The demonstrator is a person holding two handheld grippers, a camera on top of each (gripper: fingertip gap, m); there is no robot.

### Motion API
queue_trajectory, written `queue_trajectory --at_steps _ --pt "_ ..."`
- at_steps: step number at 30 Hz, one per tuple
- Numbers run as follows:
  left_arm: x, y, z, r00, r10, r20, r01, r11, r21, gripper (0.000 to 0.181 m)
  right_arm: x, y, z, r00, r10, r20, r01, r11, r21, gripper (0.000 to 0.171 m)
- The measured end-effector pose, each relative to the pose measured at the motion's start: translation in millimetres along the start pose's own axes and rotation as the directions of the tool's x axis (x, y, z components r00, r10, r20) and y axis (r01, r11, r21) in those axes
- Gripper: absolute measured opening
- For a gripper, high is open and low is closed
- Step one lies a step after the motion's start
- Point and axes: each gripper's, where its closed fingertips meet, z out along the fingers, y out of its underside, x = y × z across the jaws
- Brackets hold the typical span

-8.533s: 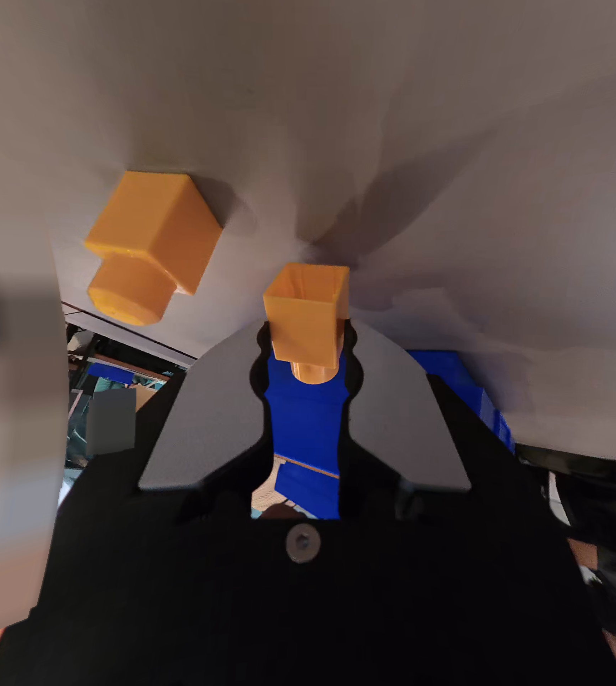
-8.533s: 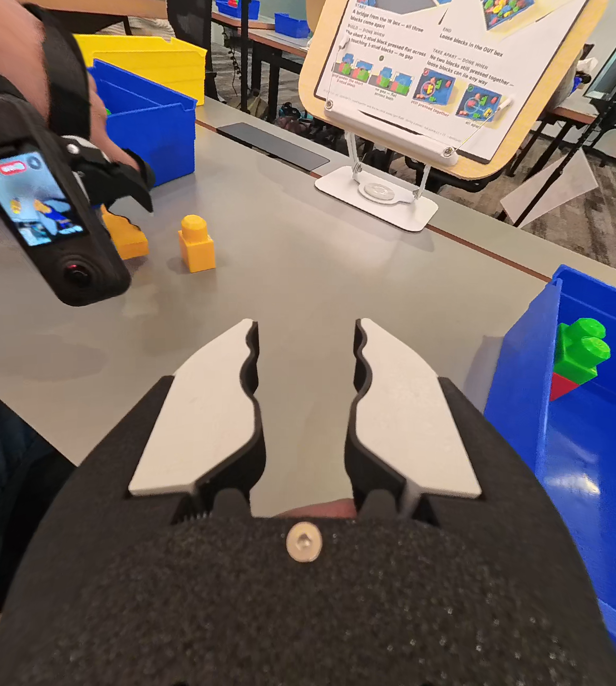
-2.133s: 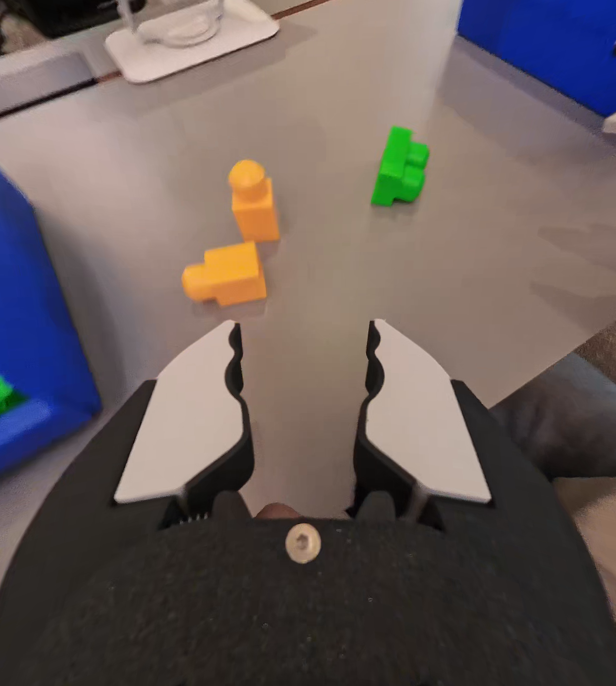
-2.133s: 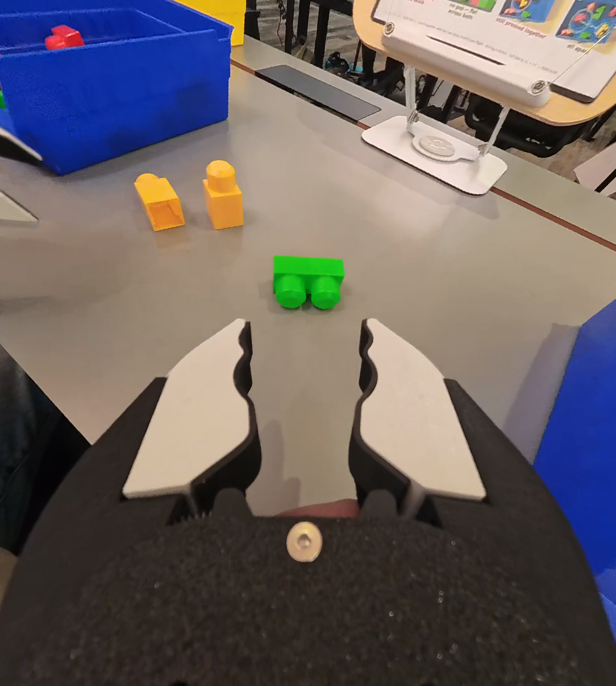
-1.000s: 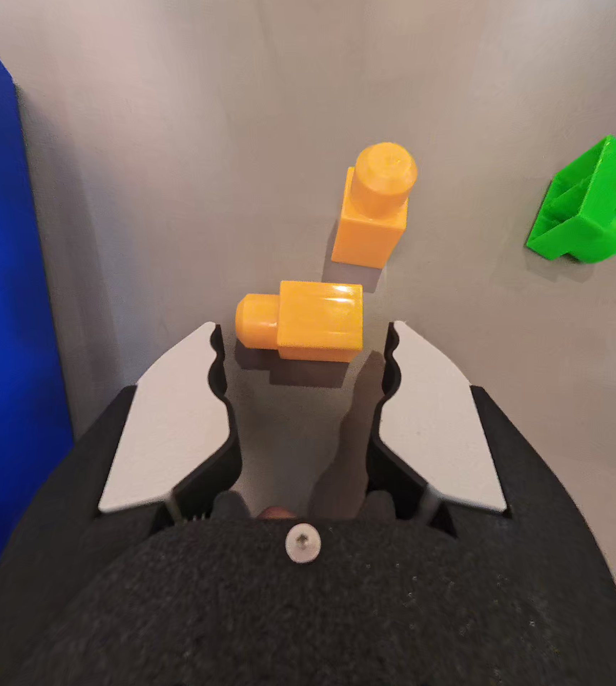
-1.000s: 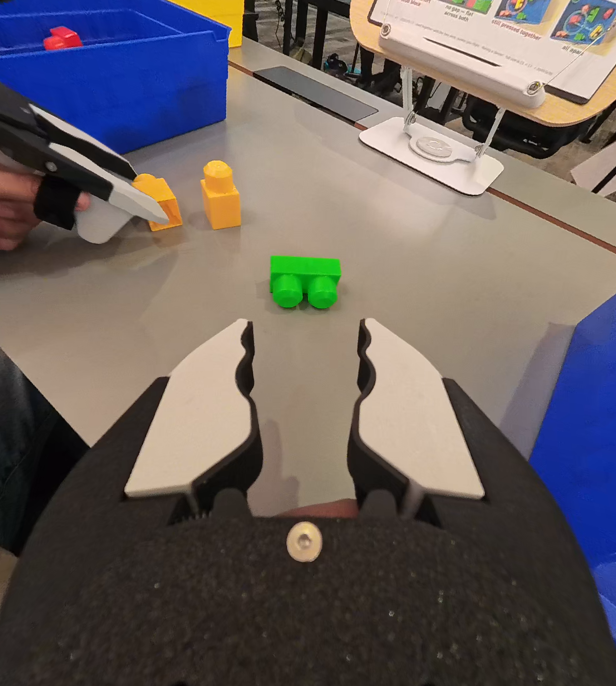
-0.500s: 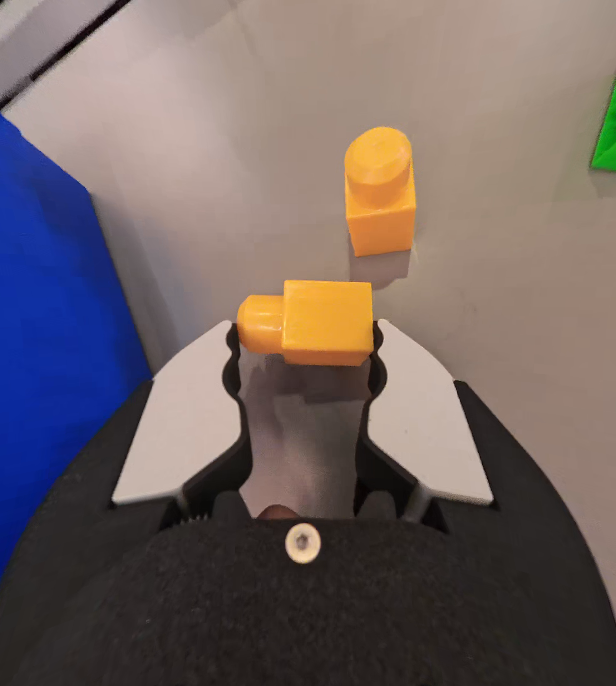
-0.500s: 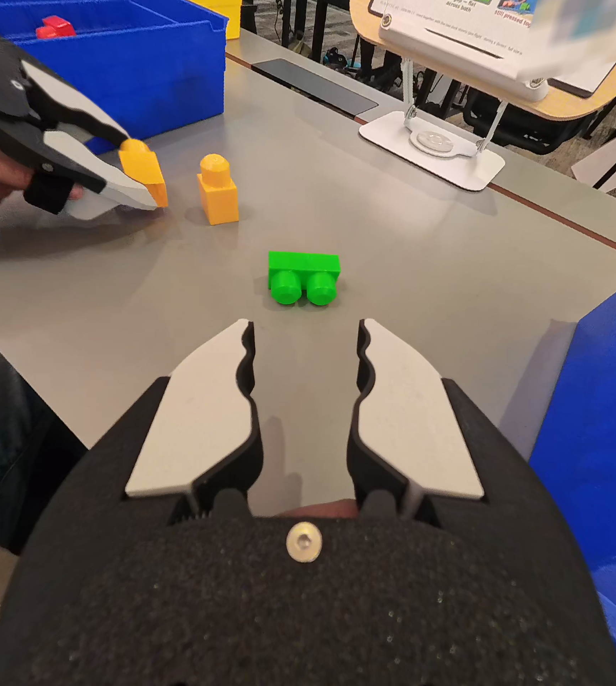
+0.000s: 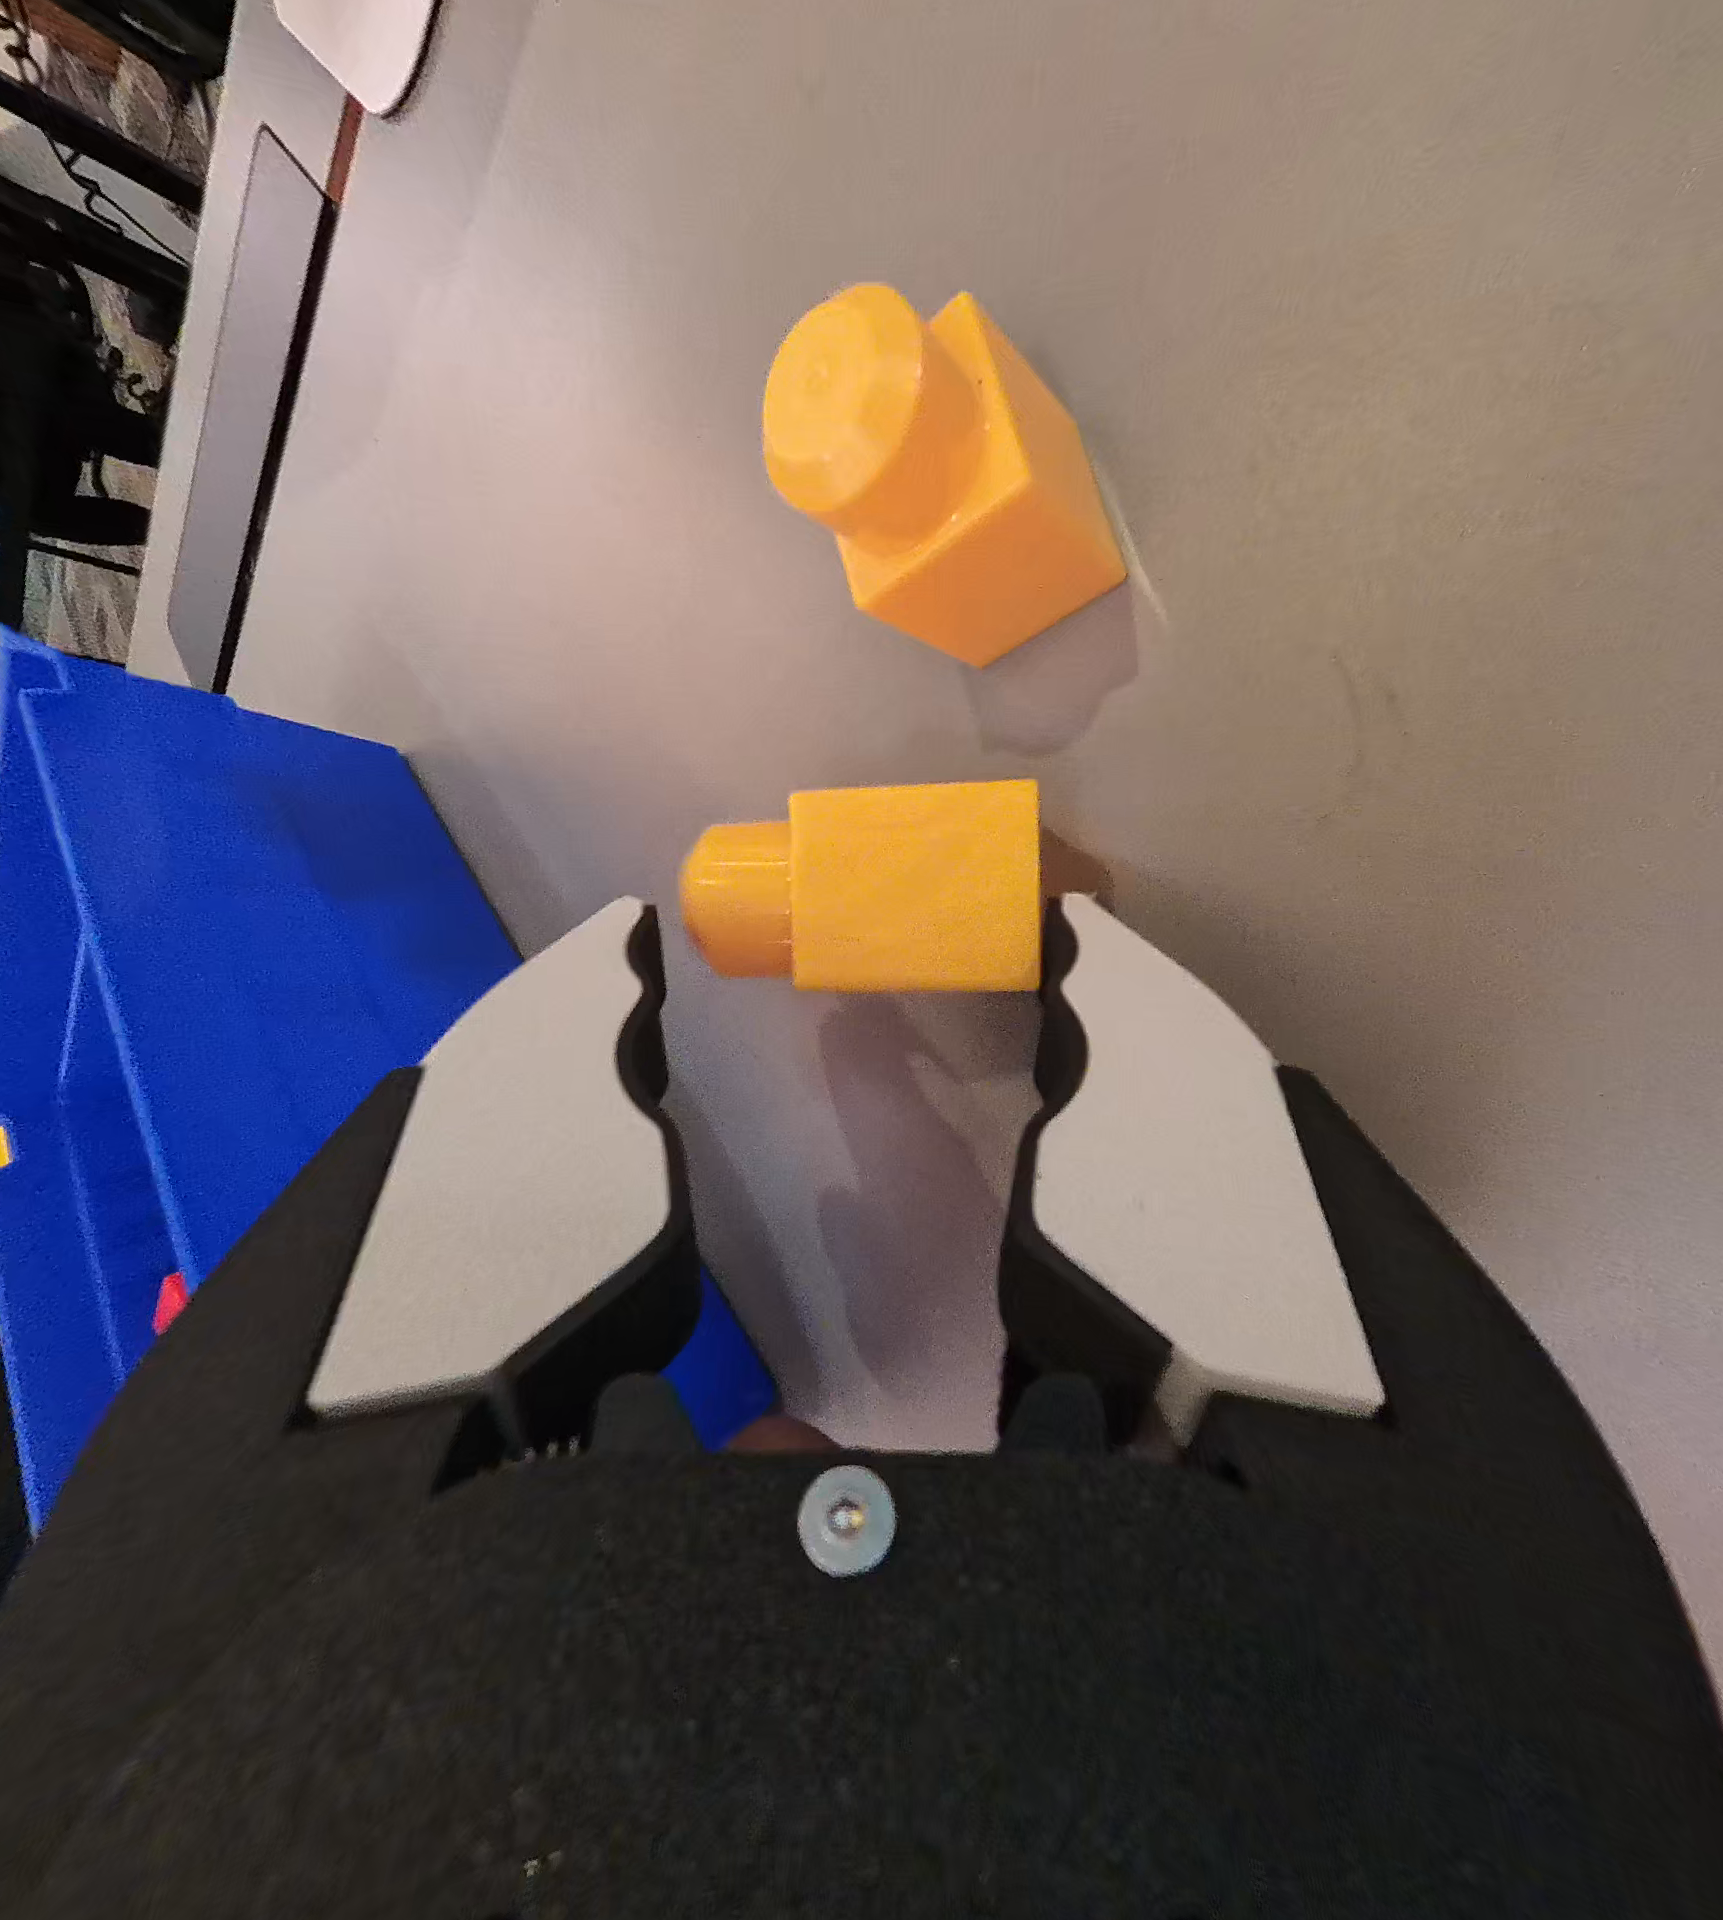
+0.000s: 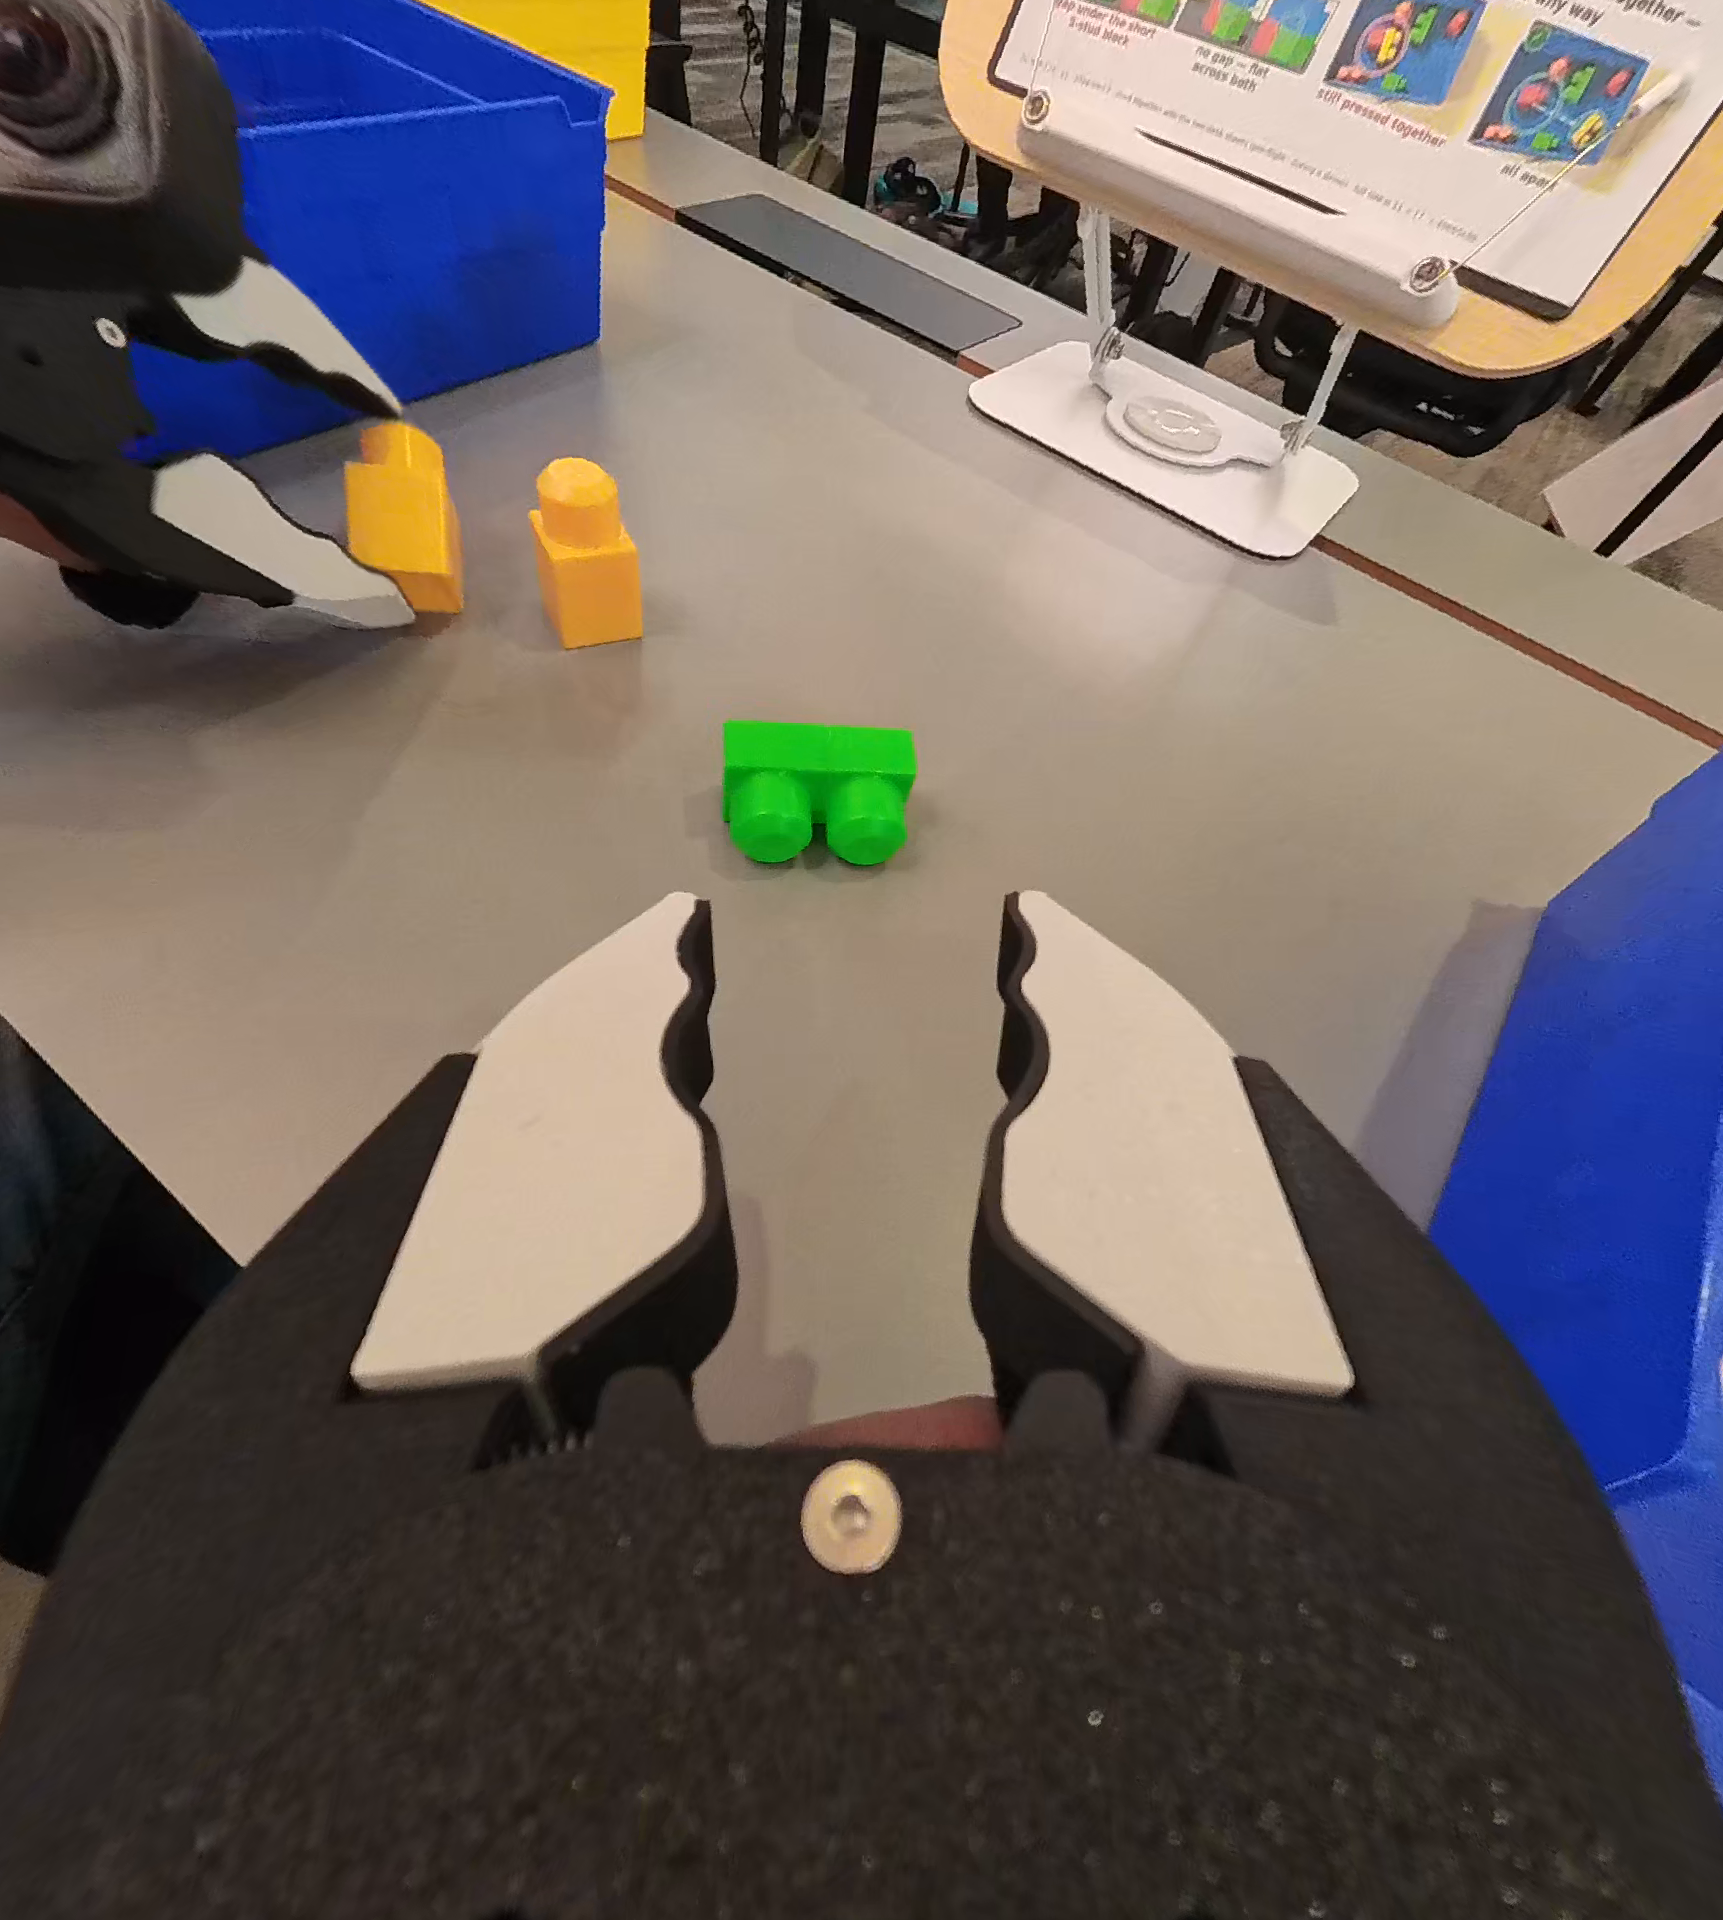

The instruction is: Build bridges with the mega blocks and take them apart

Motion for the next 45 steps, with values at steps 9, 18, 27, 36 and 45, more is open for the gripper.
queue_trajectory --at_steps 9,18,27,36,45 --pt "5.7 -2.8 -10.9 0.997 -0.056 -0.045 0.058 0.997 0.046 0.074 -2.8 0.7 1.5 1.000 -0.001 0.008 0.001 1.000 -0.003 0.052" --pt "18.0 3.0 -46.2 0.826 -0.482 -0.292 0.525 0.846 0.087 0.070 -3.0 -0.2 1.1 1.000 0.004 0.010 -0.004 1.000 0.000 0.052" --pt "13.1 0.0 -38.1 0.576 -0.783 -0.234 0.811 0.584 0.045 0.072 -11.9 0.0 5.8 0.999 0.008 0.039 -0.008 1.000 -0.001 0.052" --pt "1.4 -16.0 -5.3 0.593 -0.783 -0.186 0.796 0.605 -0.011 0.072 -12.2 -1.6 4.0 0.999 0.008 0.040 -0.008 1.000 0.004 0.052" --pt "6.5 0.4 17.5 0.660 -0.741 -0.119 0.730 0.671 -0.127 0.065 -9.7 -0.5 3.4 0.999 0.009 0.035 -0.009 1.000 0.000 0.052"
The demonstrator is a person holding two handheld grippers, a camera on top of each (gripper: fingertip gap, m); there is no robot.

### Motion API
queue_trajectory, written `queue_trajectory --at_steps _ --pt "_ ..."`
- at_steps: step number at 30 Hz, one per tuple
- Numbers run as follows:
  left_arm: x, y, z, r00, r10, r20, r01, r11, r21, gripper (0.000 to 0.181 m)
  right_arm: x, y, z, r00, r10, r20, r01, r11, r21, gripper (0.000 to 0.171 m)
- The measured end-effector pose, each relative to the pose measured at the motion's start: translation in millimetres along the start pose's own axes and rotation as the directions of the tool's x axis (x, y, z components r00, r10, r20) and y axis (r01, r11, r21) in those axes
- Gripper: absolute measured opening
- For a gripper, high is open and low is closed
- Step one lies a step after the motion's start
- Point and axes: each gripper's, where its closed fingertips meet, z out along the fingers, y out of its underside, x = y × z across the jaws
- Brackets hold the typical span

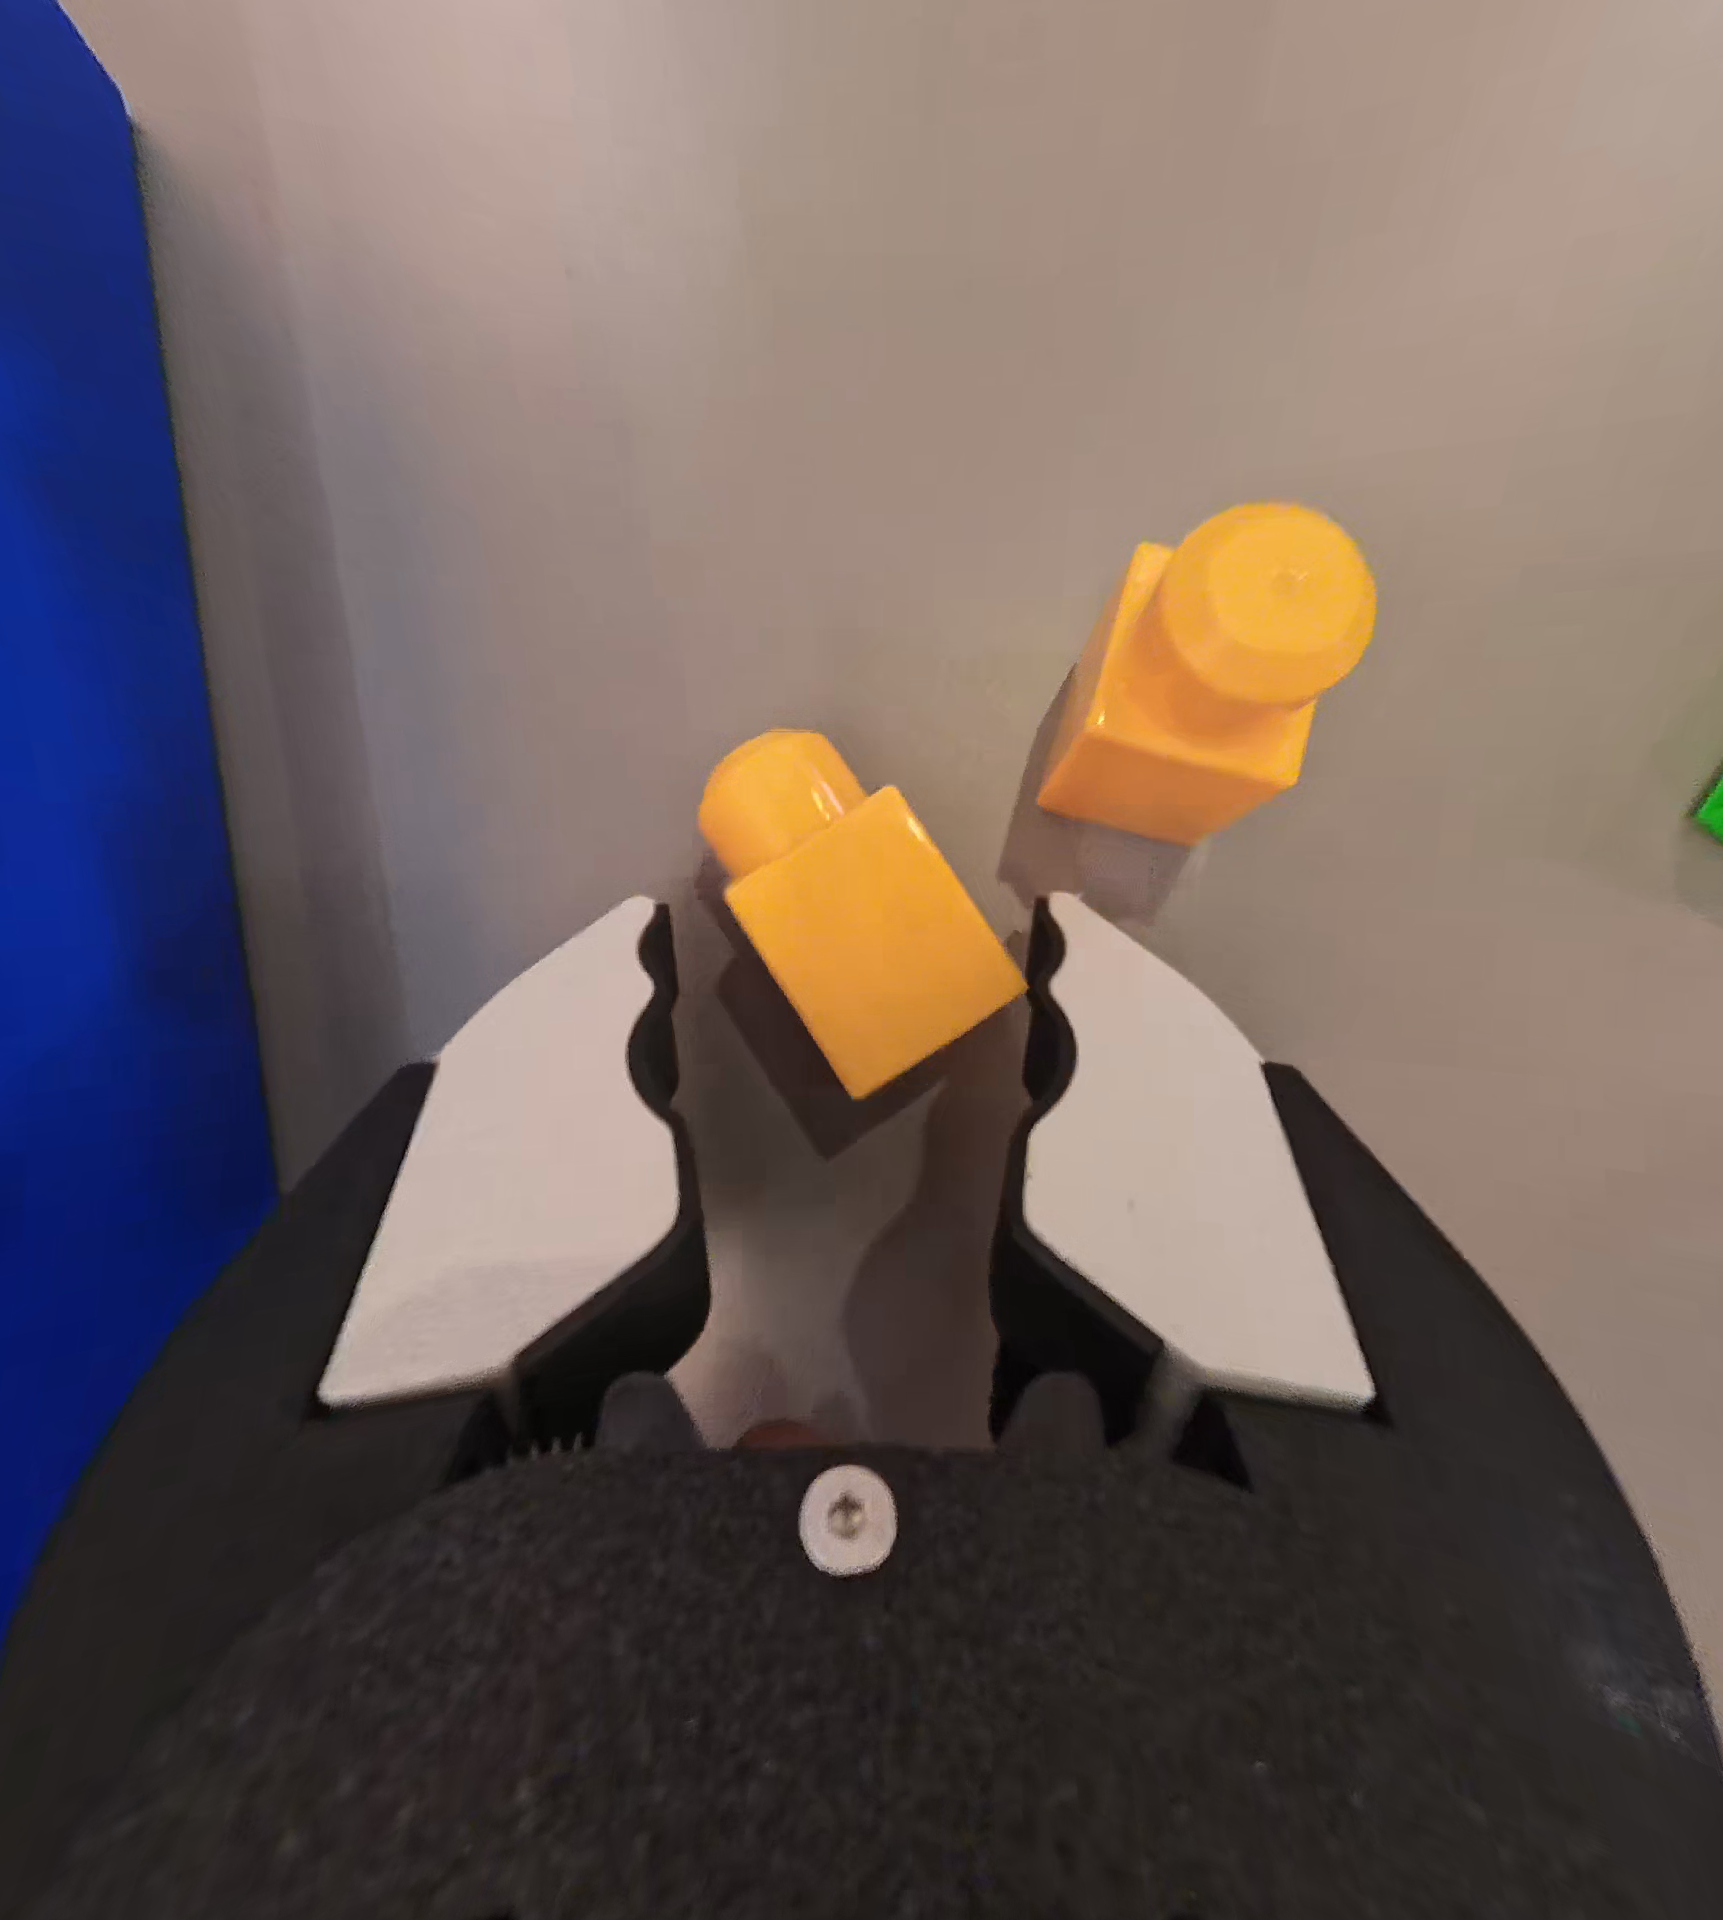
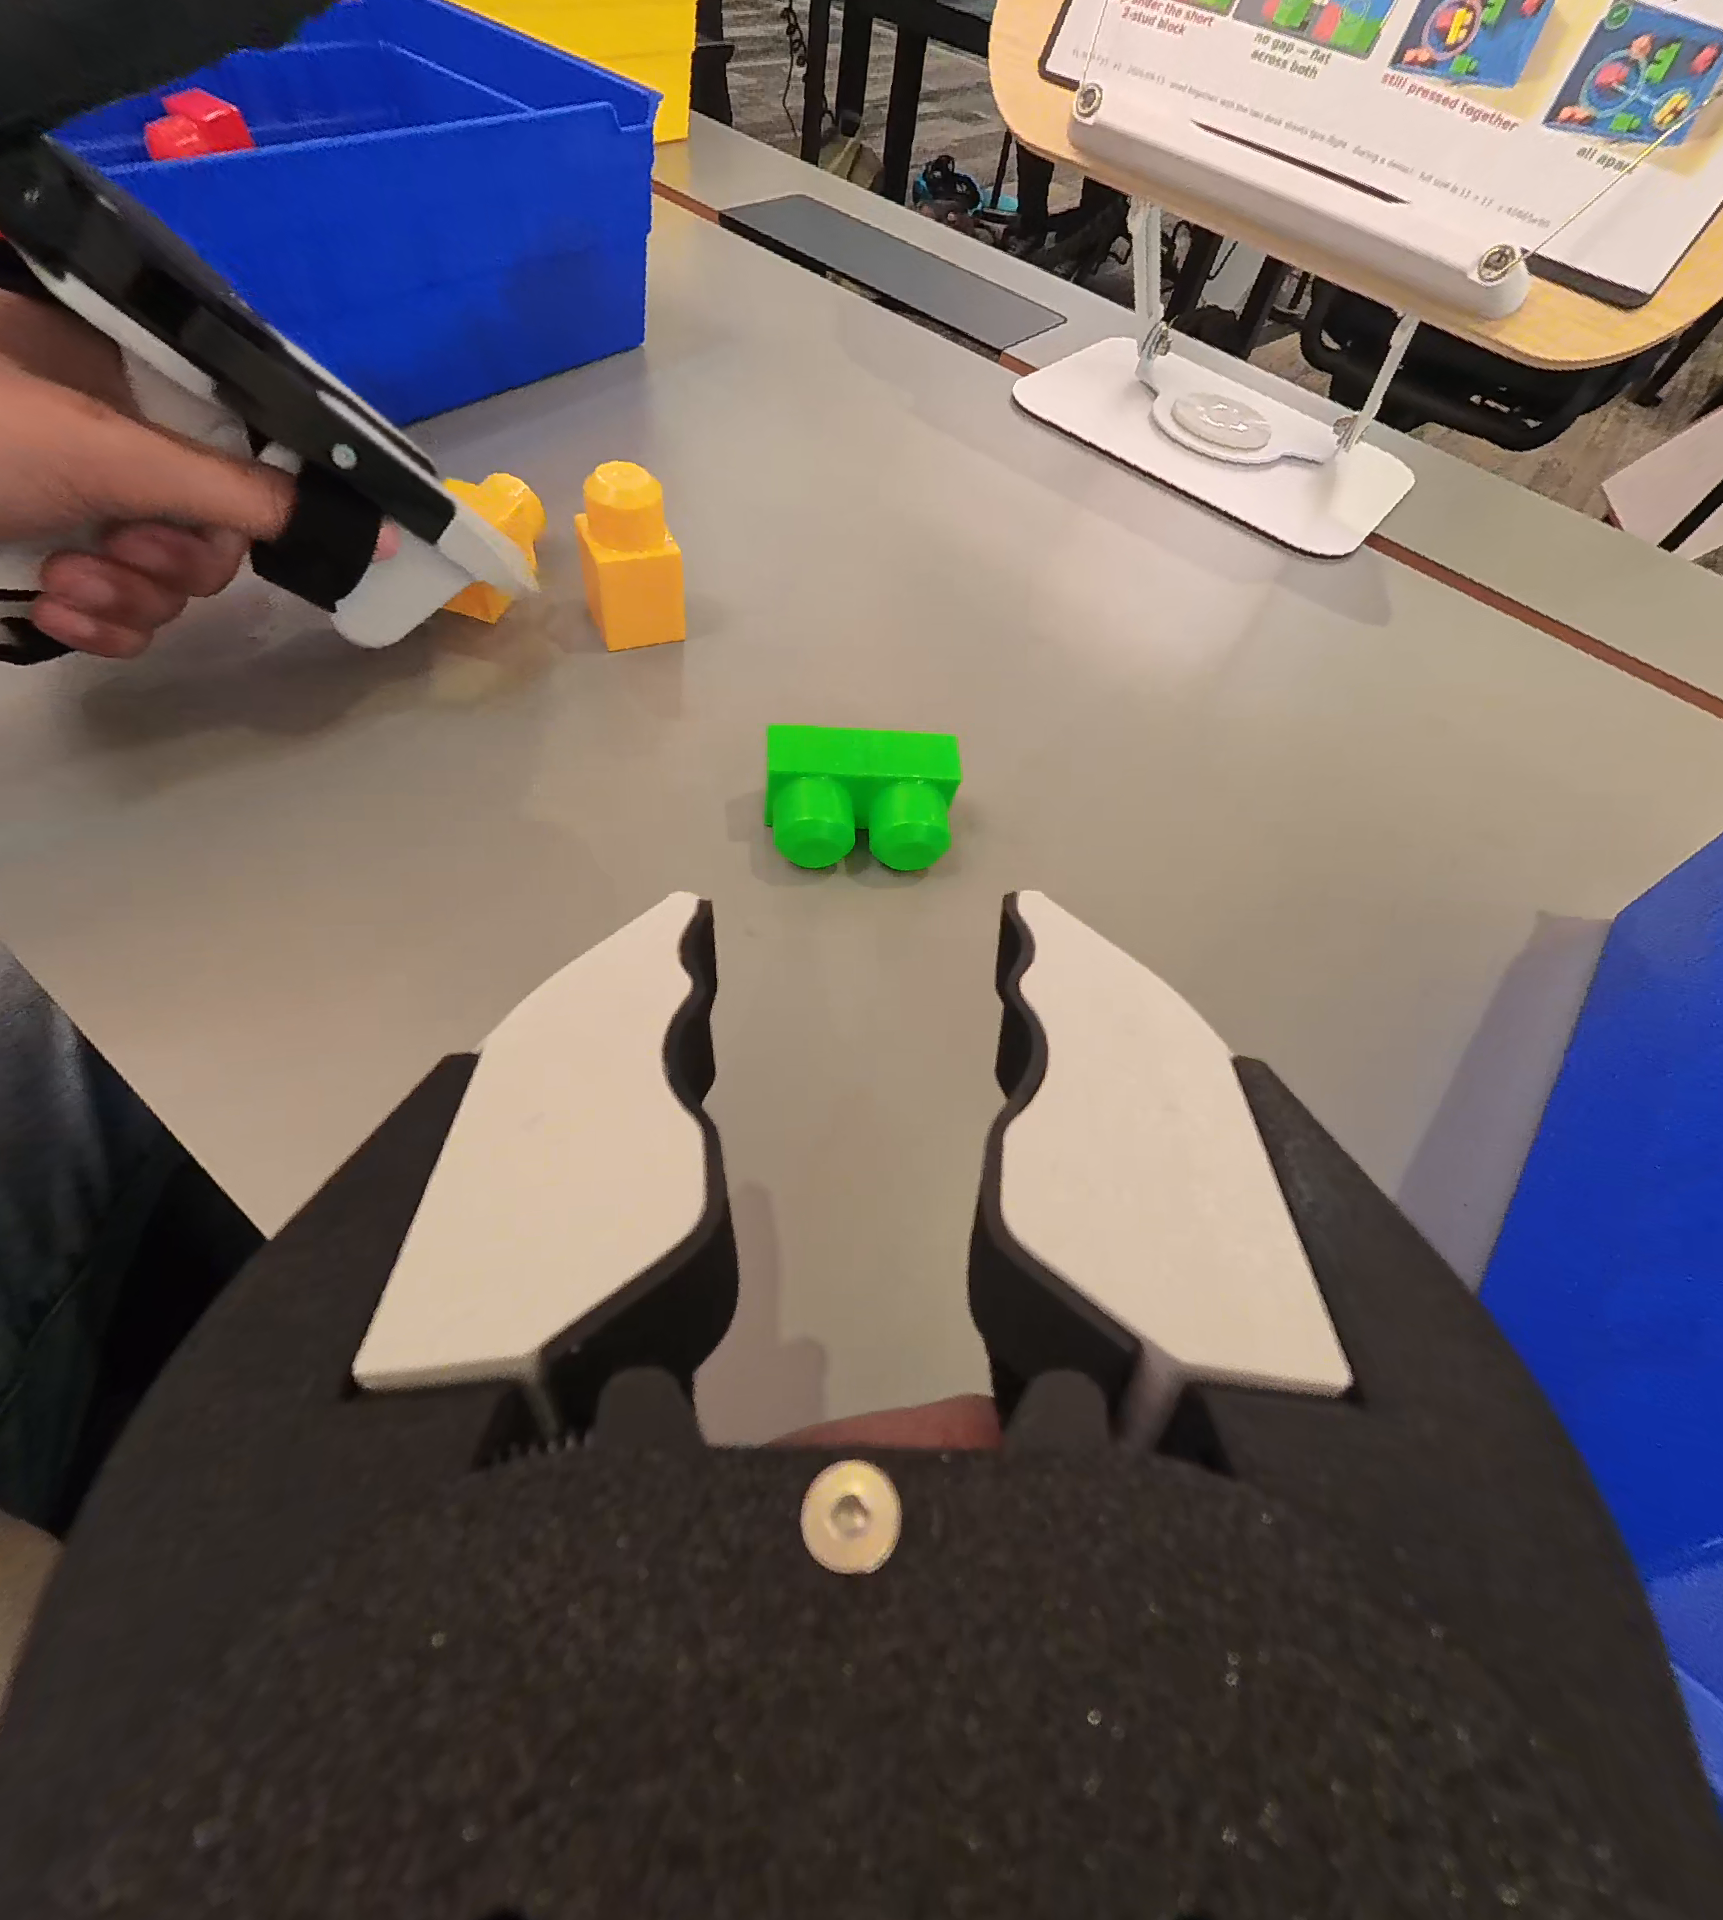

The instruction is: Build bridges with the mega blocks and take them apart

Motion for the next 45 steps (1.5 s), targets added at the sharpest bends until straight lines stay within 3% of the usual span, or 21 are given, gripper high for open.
queue_trajectory --at_steps 4,13,22,27,30,39,45 --pt "-4.7 14.1 -2.7 1.000 0.014 -0.026 -0.015 0.999 -0.049 0.062 1.1 1.5 0.8 1.000 0.005 0.000 -0.005 1.000 -0.003 0.052" --pt "-10.8 8.0 -18.1 0.999 -0.019 -0.043 0.018 1.000 -0.009 0.068 -2.1 2.8 3.4 1.000 -0.001 0.004 0.001 1.000 -0.010 0.052" --pt "-9.6 -0.4 -1.7 1.000 -0.016 0.008 0.016 1.000 -0.019 0.070 -3.1 2.0 2.4 1.000 -0.005 0.006 0.005 1.000 -0.009 0.052" --pt "-12.0 0.8 8.3 0.999 -0.037 0.013 0.038 0.999 -0.036 0.062 -0.4 2.0 1.1 1.000 0.001 0.001 -0.001 1.000 -0.007 0.052" --pt "-14.5 -1.8 8.2 0.999 -0.037 0.023 0.038 0.999 -0.031 0.036 0.0 2.7 1.0 1.000 0.000 0.001 0.000 1.000 -0.009 0.052" --pt "-5.2 -4.2 -1.0 0.995 -0.046 -0.093 0.045 0.999 -0.013 0.036 -1.4 3.7 2.1 1.000 -0.001 0.002 0.001 1.000 -0.012 0.051" --pt "8.6 -17.1 -27.9 0.989 0.074 -0.126 -0.059 0.991 0.119 0.036 -3.1 4.9 3.9 1.000 0.004 0.007 -0.004 1.000 -0.017 0.051"
